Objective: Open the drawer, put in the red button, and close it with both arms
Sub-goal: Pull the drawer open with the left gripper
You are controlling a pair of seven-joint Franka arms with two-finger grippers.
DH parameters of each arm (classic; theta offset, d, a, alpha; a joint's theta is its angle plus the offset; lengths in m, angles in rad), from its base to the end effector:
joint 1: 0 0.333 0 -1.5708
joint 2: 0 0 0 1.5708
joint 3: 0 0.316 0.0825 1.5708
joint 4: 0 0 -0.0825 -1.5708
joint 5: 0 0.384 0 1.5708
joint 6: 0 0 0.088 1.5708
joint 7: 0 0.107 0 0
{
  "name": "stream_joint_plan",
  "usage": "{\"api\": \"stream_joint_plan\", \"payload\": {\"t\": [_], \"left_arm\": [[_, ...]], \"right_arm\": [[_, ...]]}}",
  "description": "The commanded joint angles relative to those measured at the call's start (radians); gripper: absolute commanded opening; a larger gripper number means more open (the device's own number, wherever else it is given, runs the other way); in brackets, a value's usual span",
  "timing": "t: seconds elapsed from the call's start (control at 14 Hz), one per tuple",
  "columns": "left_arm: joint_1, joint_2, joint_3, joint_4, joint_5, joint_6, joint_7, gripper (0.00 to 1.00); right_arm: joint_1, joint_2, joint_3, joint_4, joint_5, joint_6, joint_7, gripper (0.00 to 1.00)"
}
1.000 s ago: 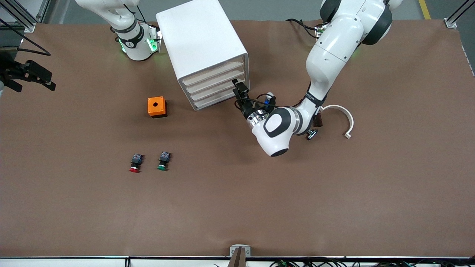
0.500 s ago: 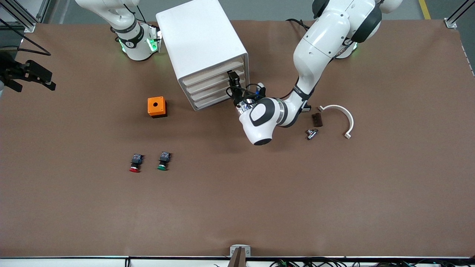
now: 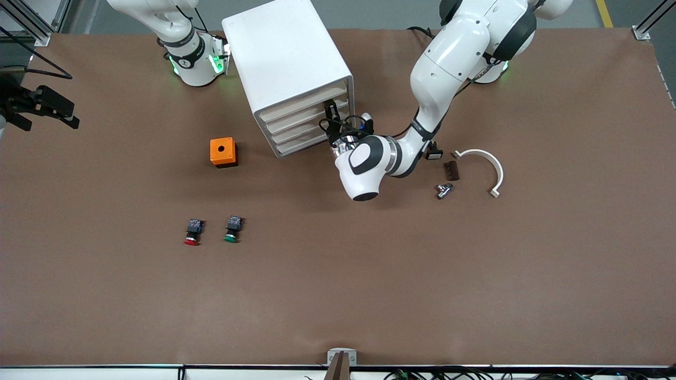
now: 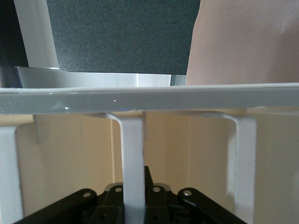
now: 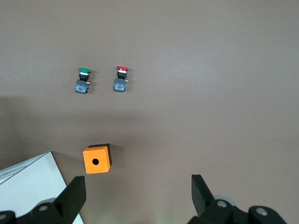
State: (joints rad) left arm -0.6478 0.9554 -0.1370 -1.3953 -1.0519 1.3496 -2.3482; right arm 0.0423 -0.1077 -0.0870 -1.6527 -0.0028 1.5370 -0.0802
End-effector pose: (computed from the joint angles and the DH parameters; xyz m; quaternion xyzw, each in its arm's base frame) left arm 0.3928 -0.5194 0.1651 -0.4215 -0.6087 0.5382 0.4028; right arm 0.5164 -0.0260 0.6405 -0.9998 -0.0180 0.0040 0.0035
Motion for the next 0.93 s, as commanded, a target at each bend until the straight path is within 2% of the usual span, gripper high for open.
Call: {"api": "stream_joint_plan", "payload": {"t": [0.0,0.86], "left_arm": [[0.022,0.008,0.007,0.009,-0.036,-0.021,-0.013,0.04],[0.230,0.020,0.013,0.044,-0.111,0.025,-0.011,0.06]], "right_arm": [[0.007,-0.006,-0.004,0.010,-0.014,-0.014,0.003,1.00],[0.005,0.009,-0.004,0.025,-0.014,-0.014,-0.006,1.00]]}}
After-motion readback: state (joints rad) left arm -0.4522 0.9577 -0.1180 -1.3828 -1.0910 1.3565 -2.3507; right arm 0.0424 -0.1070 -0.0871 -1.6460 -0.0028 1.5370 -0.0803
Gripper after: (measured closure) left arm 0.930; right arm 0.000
